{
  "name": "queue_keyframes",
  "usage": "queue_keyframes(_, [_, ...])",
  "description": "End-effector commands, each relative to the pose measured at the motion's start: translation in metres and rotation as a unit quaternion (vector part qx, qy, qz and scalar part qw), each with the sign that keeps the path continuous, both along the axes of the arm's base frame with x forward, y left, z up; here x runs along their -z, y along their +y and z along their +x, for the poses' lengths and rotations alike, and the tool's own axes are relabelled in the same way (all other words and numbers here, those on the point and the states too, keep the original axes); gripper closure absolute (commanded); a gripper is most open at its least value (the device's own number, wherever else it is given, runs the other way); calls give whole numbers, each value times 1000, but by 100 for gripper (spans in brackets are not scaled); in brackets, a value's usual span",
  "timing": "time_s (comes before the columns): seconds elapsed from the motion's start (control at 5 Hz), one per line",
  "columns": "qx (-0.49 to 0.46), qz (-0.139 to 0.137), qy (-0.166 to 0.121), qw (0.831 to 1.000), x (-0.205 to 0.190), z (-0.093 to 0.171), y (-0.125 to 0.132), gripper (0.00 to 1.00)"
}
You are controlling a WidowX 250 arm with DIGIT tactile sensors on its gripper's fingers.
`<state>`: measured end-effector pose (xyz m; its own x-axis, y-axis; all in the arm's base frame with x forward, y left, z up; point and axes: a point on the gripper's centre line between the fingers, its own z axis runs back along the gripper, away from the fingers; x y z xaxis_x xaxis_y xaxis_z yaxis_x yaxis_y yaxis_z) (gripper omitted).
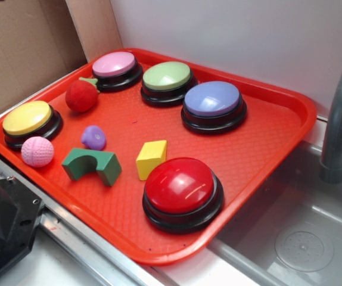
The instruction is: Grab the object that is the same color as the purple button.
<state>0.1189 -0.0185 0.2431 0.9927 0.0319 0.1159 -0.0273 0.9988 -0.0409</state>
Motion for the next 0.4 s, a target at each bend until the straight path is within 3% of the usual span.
queue_keyframes(0.0, [0,0,0,1000,0,0,0,0])
queue_keyframes(0.2, [-72,-40,-13,997,13,13,9,0])
